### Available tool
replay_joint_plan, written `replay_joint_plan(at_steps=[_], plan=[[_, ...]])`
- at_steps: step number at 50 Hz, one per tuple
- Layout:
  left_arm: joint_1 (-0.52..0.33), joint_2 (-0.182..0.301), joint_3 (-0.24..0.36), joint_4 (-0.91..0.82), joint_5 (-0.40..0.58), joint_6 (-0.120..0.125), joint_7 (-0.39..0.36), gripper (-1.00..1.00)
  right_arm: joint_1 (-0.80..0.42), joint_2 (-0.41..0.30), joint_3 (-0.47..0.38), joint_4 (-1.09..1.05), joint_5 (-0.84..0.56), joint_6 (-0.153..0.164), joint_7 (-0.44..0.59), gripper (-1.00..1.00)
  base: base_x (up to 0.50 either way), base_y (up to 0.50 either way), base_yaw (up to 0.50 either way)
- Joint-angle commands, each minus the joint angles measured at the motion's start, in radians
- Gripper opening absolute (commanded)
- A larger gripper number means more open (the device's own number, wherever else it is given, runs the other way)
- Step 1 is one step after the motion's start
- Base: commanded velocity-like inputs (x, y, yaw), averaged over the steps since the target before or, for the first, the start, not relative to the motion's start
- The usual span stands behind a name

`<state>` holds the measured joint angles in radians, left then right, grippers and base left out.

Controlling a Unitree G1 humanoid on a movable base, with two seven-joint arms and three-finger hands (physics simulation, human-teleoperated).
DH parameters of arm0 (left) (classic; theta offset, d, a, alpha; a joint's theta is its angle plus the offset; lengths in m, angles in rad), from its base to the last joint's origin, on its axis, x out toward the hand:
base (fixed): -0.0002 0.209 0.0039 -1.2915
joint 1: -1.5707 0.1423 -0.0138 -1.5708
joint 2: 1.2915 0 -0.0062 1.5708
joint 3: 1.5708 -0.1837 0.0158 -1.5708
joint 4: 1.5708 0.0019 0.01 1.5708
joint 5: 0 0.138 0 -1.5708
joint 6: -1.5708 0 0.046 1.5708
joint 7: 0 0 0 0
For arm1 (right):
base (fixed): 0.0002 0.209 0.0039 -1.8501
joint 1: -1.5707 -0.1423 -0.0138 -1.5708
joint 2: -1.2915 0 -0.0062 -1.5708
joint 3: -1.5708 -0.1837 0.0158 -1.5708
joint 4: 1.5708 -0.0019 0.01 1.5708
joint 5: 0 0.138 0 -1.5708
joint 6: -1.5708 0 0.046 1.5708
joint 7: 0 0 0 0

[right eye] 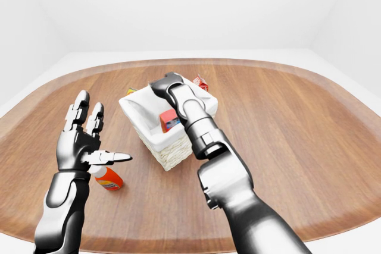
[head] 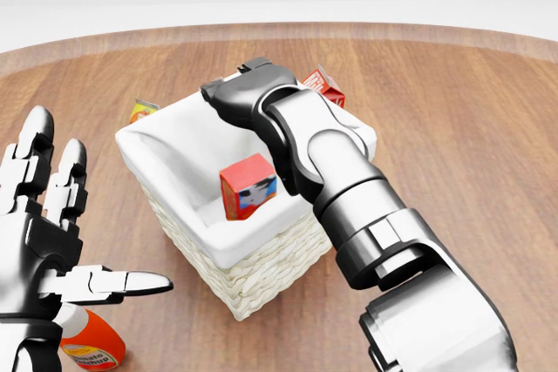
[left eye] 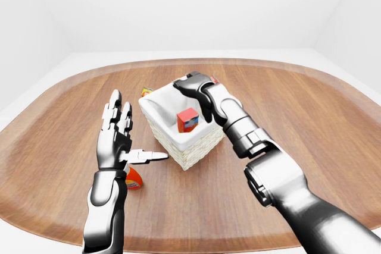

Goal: Pick up the butter and put it in the basket.

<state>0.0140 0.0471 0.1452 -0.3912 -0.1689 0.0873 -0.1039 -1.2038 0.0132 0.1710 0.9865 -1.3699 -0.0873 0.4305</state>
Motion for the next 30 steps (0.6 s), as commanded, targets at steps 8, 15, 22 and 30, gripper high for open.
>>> replay_joint_plan(at_steps=[8, 15, 22, 30], plan=[[0.002, -0.002, -0.007, 0.007, 0.005, 0.000, -0.002, 1.00, -0.014, -0.012, -0.019, -0.027, 0.024, 0.000, 0.024, 1.00, 0.00, 0.00, 0.00], [-0.001, -0.002, -0.017, -0.008, 0.013, 0.000, 0.001, 1.00, 0.000, -0.036, -0.065, -0.128, 0.198, 0.000, 0.172, 1.00, 0.00, 0.00, 0.00], [-0.010, 0.001, -0.014, -0.043, 0.017, 0.000, 0.005, 1.00, 0.074, -0.072, -0.121, -0.302, 0.457, 0.000, 0.266, 1.00, 0.00, 0.00, 0.00], [-0.022, 0.005, -0.011, -0.065, 0.026, 0.000, 0.008, 1.00, 0.155, -0.109, -0.176, -0.442, 0.684, 0.000, 0.072, 1.00, 0.00, 0.00, 0.00]])
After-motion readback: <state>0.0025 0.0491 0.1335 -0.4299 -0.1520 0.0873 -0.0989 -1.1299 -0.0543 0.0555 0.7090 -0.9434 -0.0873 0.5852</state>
